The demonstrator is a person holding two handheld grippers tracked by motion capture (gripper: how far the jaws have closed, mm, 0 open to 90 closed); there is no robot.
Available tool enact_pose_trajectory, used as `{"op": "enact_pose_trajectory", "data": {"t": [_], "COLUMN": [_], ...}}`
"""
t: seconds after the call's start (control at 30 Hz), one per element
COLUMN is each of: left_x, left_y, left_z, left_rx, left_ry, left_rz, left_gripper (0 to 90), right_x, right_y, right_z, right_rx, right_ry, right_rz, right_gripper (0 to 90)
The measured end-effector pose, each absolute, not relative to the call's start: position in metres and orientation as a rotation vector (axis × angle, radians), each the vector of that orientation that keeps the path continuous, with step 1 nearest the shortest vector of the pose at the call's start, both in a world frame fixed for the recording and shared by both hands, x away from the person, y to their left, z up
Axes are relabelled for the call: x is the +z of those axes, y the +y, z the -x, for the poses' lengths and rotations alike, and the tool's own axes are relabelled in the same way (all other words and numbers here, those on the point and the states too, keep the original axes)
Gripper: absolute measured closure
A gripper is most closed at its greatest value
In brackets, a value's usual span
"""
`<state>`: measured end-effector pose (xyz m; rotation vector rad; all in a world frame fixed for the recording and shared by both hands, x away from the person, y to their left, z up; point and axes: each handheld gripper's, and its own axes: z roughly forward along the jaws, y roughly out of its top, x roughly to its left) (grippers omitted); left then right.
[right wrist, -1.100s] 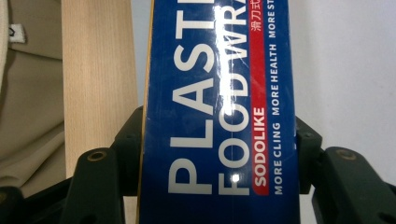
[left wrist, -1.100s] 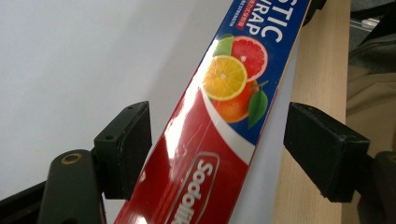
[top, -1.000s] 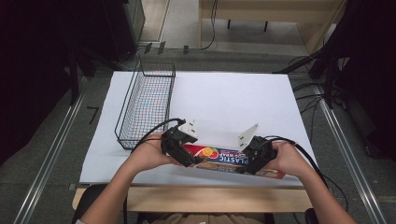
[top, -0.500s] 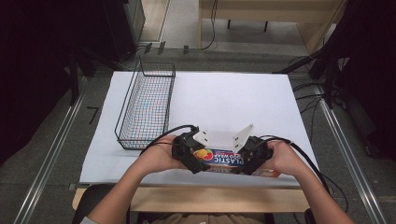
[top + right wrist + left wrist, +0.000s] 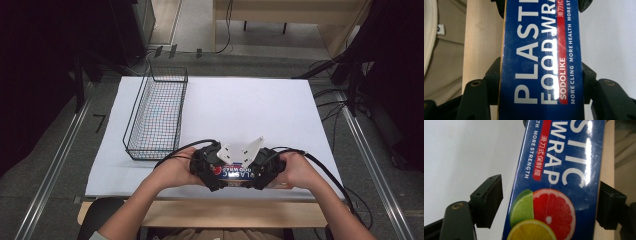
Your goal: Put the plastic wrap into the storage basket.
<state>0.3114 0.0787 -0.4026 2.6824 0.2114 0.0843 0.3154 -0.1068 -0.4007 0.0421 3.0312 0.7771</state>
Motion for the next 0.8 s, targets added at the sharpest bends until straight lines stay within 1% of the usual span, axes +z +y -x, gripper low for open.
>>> {"op": "enact_pose_trajectory", "data": {"t": [0.07,0.2,0.27,0.3,0.33,0.47,0.7,0.8], "left_x": [-0.405,-0.407,-0.408,-0.408,-0.409,-0.409,-0.407,-0.408], "left_y": [0.078,0.075,0.074,0.074,0.073,0.074,0.074,0.075], "left_z": [-0.310,-0.308,-0.306,-0.305,-0.304,-0.303,-0.299,-0.297], "left_rx": [0.082,0.065,0.063,0.050,0.025,0.014,0.007,0.036], "left_ry": [0.194,0.165,0.130,0.131,0.154,0.130,0.146,0.132], "left_rz": [-2.690,-2.689,-2.698,-2.705,-2.710,-2.726,-2.705,-2.708], "left_gripper": [25.2,28.5,32.7,36.8,37.9,39.4,40.2,40.2], "right_x": [-0.402,-0.403,-0.405,-0.405,-0.406,-0.408,-0.408,-0.410], "right_y": [-0.106,-0.104,-0.103,-0.102,-0.102,-0.101,-0.103,-0.103], "right_z": [-0.315,-0.313,-0.312,-0.311,-0.311,-0.310,-0.311,-0.309], "right_rx": [0.771,0.761,0.754,0.749,0.745,0.752,0.782,0.789], "right_ry": [3.025,3.021,3.023,3.026,3.029,3.042,3.053,3.041], "right_rz": [-0.036,-0.015,-0.001,-0.002,0.005,0.031,0.050,0.063], "right_gripper": [40.9,40.9,40.9,40.9,40.8,40.6,40.2,39.5]}}
